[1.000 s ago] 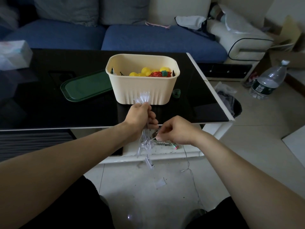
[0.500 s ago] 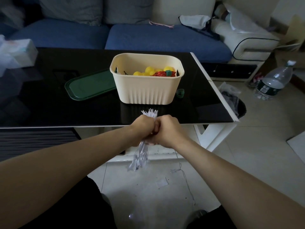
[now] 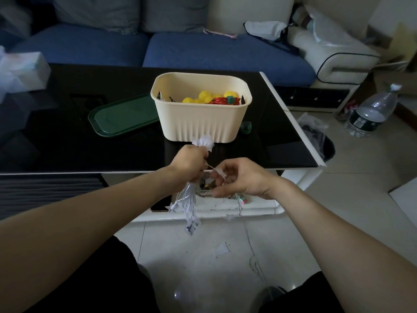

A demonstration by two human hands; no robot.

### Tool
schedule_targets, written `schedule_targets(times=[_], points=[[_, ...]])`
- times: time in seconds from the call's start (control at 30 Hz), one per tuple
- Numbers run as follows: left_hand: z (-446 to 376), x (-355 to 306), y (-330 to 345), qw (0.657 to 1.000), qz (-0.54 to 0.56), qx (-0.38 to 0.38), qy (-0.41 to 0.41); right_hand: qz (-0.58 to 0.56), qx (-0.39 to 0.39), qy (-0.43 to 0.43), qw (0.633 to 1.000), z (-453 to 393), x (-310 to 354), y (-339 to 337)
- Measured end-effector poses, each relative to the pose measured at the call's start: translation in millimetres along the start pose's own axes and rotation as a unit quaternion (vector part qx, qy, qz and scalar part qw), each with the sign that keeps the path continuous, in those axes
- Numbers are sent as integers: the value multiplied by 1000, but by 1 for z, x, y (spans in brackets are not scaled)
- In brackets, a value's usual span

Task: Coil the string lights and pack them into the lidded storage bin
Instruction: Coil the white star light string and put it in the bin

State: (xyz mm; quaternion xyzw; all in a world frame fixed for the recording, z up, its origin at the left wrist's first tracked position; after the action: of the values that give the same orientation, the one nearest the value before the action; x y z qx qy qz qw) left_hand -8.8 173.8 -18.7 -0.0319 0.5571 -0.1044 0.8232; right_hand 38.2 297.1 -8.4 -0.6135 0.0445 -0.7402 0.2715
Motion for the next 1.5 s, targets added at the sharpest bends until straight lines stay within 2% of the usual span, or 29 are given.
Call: schedule_targets(times=[0.13,0.43,0.7,0.8,0.9,1.0,1.2,1.4,1.5], points=[[-1,-3,-2,998,64,1,13,-45,-78,-28,996,1,7,-14],[4,-5,11,996,47,41,57,-72,-169,-82,980,1,19,-19],[13,-8,24,991,16,102,85,-158,-276,-15,948,2,3,-31],[16,-7,27,991,3,101,91,-134,-311,-12,941,0,0,-29],[16,-7,25,991,-14,91,100,-97,-312,-6,945,-3,1,-28],[14,-7,22,989,-36,81,118,-106,-312,11,944,-3,-1,-29],[14,-14,15,984,-53,64,159,-213,-259,82,939,4,-7,-22],[15,-13,19,986,-41,72,141,-203,-276,34,939,6,6,-26],[12,-13,16,987,-44,48,144,-193,-258,14,947,6,13,-24]])
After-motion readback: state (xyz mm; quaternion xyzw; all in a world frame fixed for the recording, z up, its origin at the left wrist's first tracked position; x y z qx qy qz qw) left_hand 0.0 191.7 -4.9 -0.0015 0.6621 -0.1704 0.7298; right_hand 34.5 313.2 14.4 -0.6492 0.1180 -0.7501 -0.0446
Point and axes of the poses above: each hand's wrist, its own z-axis away from the middle knuckle, its own y-axis out of the palm, x = y × z, the point moved 8 cm from there along -z, towards the middle knuckle, and after that the axes turned 6 degrees about -x, right-handed, at the moved point
